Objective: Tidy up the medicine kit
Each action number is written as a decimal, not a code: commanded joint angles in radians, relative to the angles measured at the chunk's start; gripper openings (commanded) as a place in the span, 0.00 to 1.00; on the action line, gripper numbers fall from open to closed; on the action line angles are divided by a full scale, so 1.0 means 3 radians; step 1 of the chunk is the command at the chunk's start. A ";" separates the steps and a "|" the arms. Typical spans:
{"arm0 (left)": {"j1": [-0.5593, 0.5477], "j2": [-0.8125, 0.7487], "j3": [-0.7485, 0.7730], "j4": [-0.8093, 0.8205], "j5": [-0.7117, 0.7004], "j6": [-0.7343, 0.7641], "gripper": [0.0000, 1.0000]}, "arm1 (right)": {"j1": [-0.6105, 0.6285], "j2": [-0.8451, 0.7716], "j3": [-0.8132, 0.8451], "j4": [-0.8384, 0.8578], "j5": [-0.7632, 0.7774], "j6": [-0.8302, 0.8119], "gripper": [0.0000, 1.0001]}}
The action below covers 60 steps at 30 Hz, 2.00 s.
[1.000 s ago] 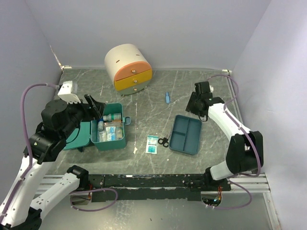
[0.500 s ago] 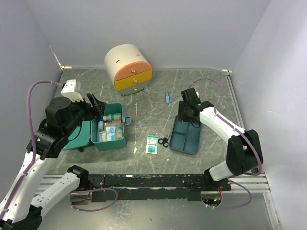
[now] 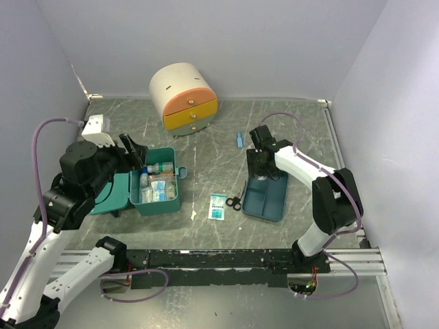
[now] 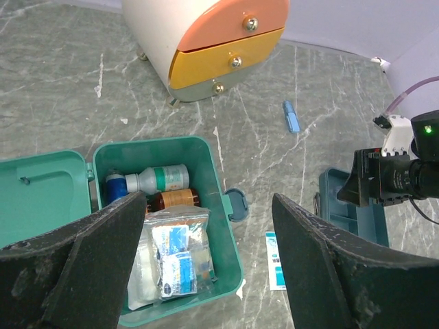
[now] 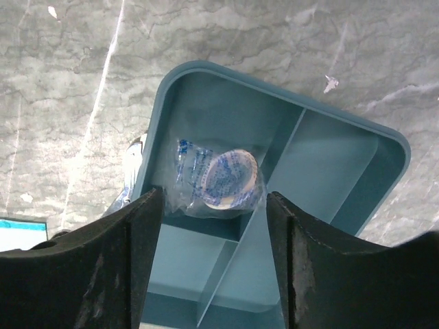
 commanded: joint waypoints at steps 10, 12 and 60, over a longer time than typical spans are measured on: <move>0.0019 0.0053 0.0110 -0.0063 -0.0056 0.0125 0.85 | 0.0021 0.0051 0.0208 -0.0143 -0.0047 0.0099 0.46; 0.0019 0.0045 0.0090 -0.0045 -0.0054 0.0125 0.86 | 0.0019 0.0049 0.0133 -0.0090 -0.0059 0.0213 0.41; 0.0019 -0.0135 0.0031 0.0060 -0.0156 -0.0151 0.84 | 0.0845 -0.0462 0.0117 -0.0124 -0.0212 0.1405 0.48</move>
